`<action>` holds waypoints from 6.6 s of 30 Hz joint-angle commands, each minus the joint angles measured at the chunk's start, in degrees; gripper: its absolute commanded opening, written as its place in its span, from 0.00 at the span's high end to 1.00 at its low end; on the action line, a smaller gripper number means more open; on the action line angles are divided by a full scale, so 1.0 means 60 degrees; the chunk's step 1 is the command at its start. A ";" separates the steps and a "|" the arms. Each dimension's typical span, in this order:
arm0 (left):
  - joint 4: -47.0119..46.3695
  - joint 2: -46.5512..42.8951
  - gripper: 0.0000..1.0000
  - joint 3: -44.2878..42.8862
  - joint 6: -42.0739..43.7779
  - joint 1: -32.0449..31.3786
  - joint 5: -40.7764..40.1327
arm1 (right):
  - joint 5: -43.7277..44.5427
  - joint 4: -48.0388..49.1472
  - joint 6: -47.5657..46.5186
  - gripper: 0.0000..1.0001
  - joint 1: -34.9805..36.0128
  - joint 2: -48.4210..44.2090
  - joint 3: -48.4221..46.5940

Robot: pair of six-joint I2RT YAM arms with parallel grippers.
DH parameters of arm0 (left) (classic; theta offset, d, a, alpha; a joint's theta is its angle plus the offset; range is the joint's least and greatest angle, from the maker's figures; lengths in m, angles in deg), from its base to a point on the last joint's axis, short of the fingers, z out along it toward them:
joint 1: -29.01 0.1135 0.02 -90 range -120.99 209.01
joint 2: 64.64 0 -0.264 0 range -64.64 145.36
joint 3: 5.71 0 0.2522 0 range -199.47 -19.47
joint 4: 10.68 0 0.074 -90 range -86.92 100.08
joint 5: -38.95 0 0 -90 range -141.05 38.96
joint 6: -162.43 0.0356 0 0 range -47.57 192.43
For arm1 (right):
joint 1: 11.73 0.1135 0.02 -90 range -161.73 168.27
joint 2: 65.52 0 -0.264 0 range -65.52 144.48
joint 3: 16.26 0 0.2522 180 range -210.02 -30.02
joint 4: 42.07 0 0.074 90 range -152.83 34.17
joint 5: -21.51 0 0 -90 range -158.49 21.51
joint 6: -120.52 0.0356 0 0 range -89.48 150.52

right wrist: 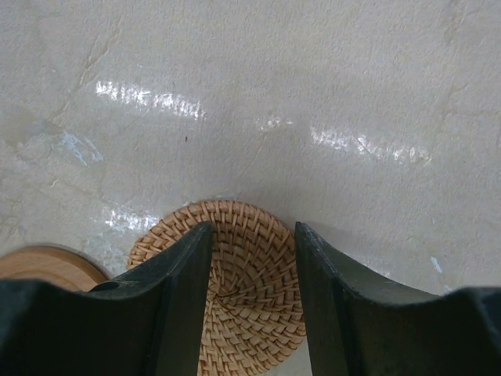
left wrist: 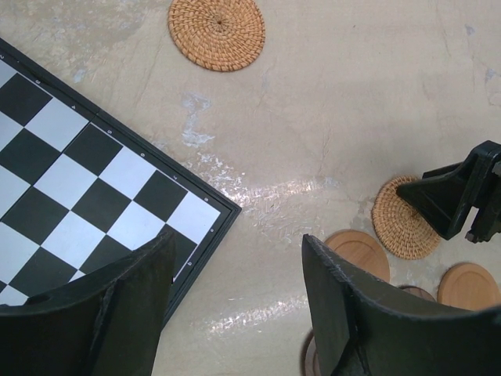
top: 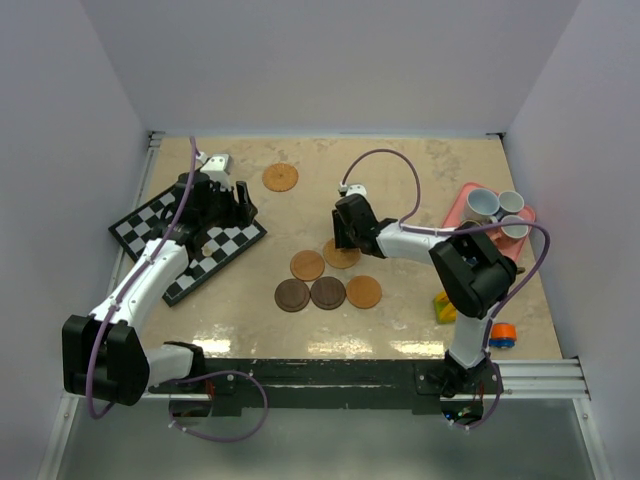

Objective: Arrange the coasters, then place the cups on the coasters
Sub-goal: Move the coaster to the center of the board.

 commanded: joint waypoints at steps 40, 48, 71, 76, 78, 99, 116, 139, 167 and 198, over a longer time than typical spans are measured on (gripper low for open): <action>-0.0438 -0.0012 0.32 0.0110 -0.0146 0.0011 0.0273 | 0.0319 -0.2043 0.0494 0.55 0.0661 -0.0614 0.0899; -0.0438 0.0017 0.32 0.0110 -0.0146 -0.0004 0.0259 | 0.0304 -0.2072 0.0538 0.55 0.0719 -0.0687 0.0929; -0.0453 0.0075 0.32 0.0125 -0.0131 -0.0033 0.0186 | 0.1110 -0.2336 0.0494 0.46 0.0749 -0.0512 -0.0227; -0.0497 0.0105 0.32 0.0110 -0.0117 -0.0033 0.0127 | 0.0906 -0.2176 0.0348 0.44 0.0749 -0.0643 -0.0595; -0.0511 0.0105 0.32 0.0125 -0.0102 -0.0033 0.0039 | 0.0701 -0.2044 0.0275 0.43 0.0734 -0.0716 -0.0726; -0.0468 0.2914 0.23 -0.2493 -0.0322 -0.0502 -0.1015 | -0.1335 0.0256 -0.0297 0.30 -0.0817 -0.3468 0.0383; 0.0118 0.9199 0.25 -0.8370 -0.0542 -0.0327 -0.1381 | -0.1029 0.1311 -0.0502 0.13 -0.1097 -0.6986 0.2481; 0.0616 1.0857 0.45 -0.8709 0.1903 -0.0677 -0.1134 | -0.1087 0.1106 -0.0502 0.13 -0.1097 -0.7192 0.2789; -0.0204 0.8543 0.53 -0.3993 0.0016 -0.2449 0.1020 | -0.1395 0.1150 -0.0678 0.13 -0.1097 -0.6445 0.2730; -0.0556 0.1145 0.06 -0.2057 0.0703 -0.1234 -0.2817 | -0.1439 -0.0432 -0.2274 0.53 -0.0615 -0.0559 -0.2570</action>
